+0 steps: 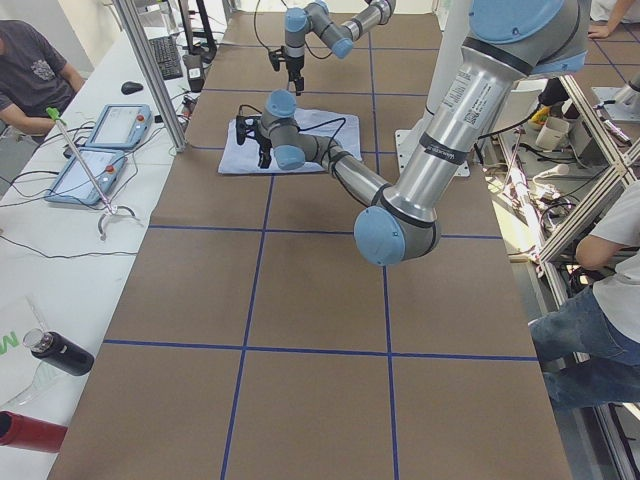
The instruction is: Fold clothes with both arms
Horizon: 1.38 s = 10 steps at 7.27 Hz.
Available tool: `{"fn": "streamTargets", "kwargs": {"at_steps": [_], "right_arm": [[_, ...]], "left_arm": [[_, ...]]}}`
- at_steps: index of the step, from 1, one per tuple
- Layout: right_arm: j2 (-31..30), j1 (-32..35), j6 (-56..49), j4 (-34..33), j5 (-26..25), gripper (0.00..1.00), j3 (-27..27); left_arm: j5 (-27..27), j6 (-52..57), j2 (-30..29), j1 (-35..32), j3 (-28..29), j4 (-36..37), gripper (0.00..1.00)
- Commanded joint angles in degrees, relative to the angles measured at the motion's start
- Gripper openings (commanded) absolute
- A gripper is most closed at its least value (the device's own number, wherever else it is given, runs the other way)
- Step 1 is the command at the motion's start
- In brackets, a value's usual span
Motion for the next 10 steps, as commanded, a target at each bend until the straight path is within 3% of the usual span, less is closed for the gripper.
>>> {"fn": "streamTargets", "kwargs": {"at_steps": [1, 3, 6, 8, 10], "right_arm": [[-2.4, 0.2, 7.3, 0.1, 3.9, 1.00, 6.5], [-3.6, -0.6, 15.2, 0.1, 6.1, 1.00, 11.2], [-3.7, -3.0, 21.8, 0.2, 6.8, 1.00, 13.3], [-3.7, -3.5, 22.4, 0.2, 6.7, 1.00, 13.3], [-3.7, -3.6, 22.4, 0.2, 6.7, 1.00, 13.3]], "left_arm": [[0.5, -6.1, 3.0, 6.7, -4.1, -0.1, 1.00], [2.2, -13.5, 9.6, 14.1, -14.0, 0.1, 0.99], [12.0, -17.0, 8.6, 24.5, -16.9, 10.1, 0.90], [13.4, -17.0, 6.0, 27.3, -16.3, 17.2, 0.81], [15.5, -17.0, 5.4, 29.8, -15.9, 18.6, 0.72]]}}
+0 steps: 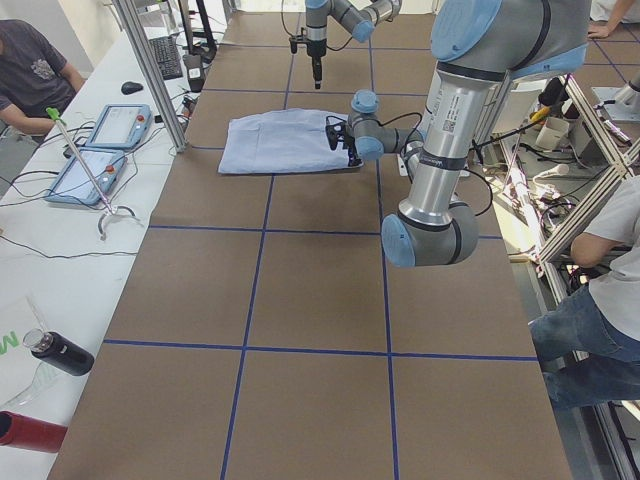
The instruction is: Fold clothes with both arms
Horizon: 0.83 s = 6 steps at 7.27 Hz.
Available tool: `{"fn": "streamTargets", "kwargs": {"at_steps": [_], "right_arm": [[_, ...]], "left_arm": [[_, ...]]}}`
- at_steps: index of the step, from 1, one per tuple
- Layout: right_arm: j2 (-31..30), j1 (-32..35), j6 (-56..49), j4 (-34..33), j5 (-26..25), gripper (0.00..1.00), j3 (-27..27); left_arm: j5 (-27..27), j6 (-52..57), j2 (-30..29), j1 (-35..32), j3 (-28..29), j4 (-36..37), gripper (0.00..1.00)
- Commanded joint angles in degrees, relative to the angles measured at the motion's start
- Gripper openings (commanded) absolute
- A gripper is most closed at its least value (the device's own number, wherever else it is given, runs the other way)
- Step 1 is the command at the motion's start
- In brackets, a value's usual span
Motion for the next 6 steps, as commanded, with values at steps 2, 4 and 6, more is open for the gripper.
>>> {"fn": "streamTargets", "kwargs": {"at_steps": [2, 4, 6], "right_arm": [[0.0, -0.1, 0.1, 0.0, 0.0, 1.00, -0.1], [0.0, -0.1, 0.0, 0.0, 0.0, 1.00, -0.2], [-0.1, -0.1, 0.0, 0.0, 0.0, 1.00, -0.3]], "left_arm": [[1.3, 0.0, -3.2, 2.8, 0.2, 6.5, 0.70], [2.0, 0.0, -3.4, 2.9, 1.1, 6.7, 0.67], [2.7, 0.1, -3.4, 2.9, 2.3, 6.7, 0.65]]}}
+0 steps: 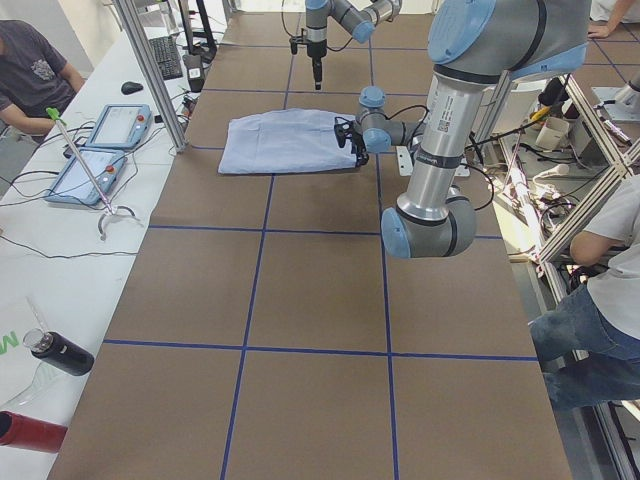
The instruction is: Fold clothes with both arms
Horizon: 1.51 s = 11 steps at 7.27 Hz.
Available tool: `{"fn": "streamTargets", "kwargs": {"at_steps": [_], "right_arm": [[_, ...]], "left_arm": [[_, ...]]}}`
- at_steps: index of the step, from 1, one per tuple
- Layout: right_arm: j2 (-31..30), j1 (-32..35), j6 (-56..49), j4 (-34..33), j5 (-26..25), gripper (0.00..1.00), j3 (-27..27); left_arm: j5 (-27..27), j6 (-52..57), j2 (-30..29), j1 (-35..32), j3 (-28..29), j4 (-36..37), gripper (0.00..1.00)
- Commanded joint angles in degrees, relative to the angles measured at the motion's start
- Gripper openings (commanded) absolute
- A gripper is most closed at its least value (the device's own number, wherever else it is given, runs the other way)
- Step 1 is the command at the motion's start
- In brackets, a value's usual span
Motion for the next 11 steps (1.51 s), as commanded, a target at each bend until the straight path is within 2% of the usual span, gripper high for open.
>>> {"fn": "streamTargets", "kwargs": {"at_steps": [1, 2, 3, 4, 5, 7, 8, 9, 11], "right_arm": [[0.0, 0.1, 0.0, 0.0, 0.0, 1.00, -0.1], [0.0, 0.1, -0.1, 0.0, 0.0, 1.00, -0.1], [-0.3, 0.1, -0.1, 0.0, 0.0, 1.00, -0.1], [-0.3, 0.0, -0.1, 0.0, 0.0, 1.00, -0.1], [-0.3, 0.0, 0.0, 0.0, 0.0, 1.00, -0.1], [-0.4, -1.0, 2.7, 0.0, 0.0, 1.00, 0.2], [-0.2, -3.1, 8.1, 1.1, -0.4, 1.00, 0.2], [-0.4, -5.4, 14.5, 5.8, -1.6, 1.00, 0.0], [-0.3, -13.9, 29.4, 7.3, -10.1, 1.00, -0.3]], "left_arm": [[0.5, 0.0, -0.1, 0.0, 0.6, 0.1, 0.63], [0.5, -0.1, -0.2, 0.0, 0.6, 0.1, 0.48], [0.5, -0.1, -0.2, 0.0, 0.6, 0.1, 0.29], [0.5, -0.1, -0.2, 0.0, 0.6, 0.1, 0.03], [0.5, 0.0, -0.2, 0.0, 0.5, 0.1, 0.00], [0.4, 0.2, -0.2, -0.4, -0.5, 0.7, 0.00], [0.2, 0.5, -0.2, -0.8, -0.7, 0.7, 0.00], [0.1, 0.6, -0.3, -0.7, -0.7, 0.6, 0.00], [0.1, 0.6, -0.2, -0.9, -0.7, 0.6, 0.00]]}}
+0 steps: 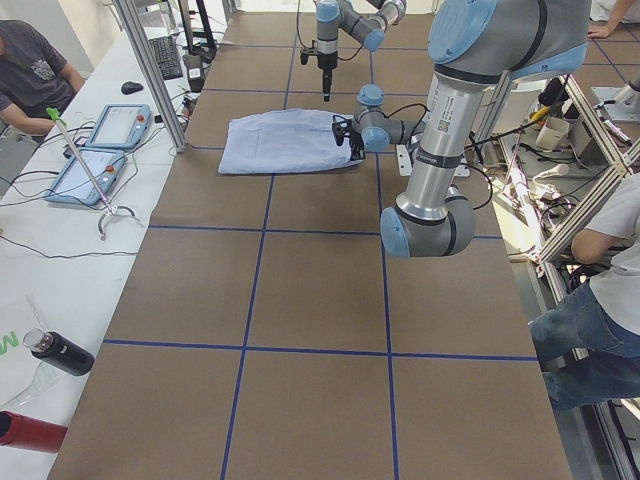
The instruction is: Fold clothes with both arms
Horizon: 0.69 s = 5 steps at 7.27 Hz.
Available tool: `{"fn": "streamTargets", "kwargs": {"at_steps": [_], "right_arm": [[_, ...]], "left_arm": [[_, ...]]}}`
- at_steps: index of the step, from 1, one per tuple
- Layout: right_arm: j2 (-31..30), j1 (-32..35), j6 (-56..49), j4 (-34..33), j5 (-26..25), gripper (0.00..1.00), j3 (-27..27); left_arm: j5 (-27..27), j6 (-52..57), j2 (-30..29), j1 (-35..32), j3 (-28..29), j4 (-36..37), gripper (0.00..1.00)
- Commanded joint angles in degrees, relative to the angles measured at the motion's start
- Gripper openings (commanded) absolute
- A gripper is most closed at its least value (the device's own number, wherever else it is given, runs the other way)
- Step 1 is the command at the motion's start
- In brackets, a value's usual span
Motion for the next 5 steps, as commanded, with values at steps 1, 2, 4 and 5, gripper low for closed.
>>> {"fn": "streamTargets", "kwargs": {"at_steps": [1, 2, 4, 5], "right_arm": [[0.0, -7.9, 13.6, 1.1, -7.2, 1.00, -0.2], [-0.2, -10.6, 18.3, 1.1, -10.7, 1.00, -0.8], [-0.4, -12.4, 27.3, 1.1, -12.7, 1.00, -1.8], [-0.3, -12.4, 28.6, 1.1, -12.7, 1.00, -3.0]], "left_arm": [[0.0, 0.1, 0.1, -0.1, 0.1, 0.0, 0.00], [0.0, 0.1, 0.1, -0.4, 0.1, 0.0, 0.00], [0.0, 0.1, 0.1, -0.5, 0.1, 0.0, 0.00], [0.1, 0.1, 0.1, -0.5, 0.1, 0.0, 0.00]]}}
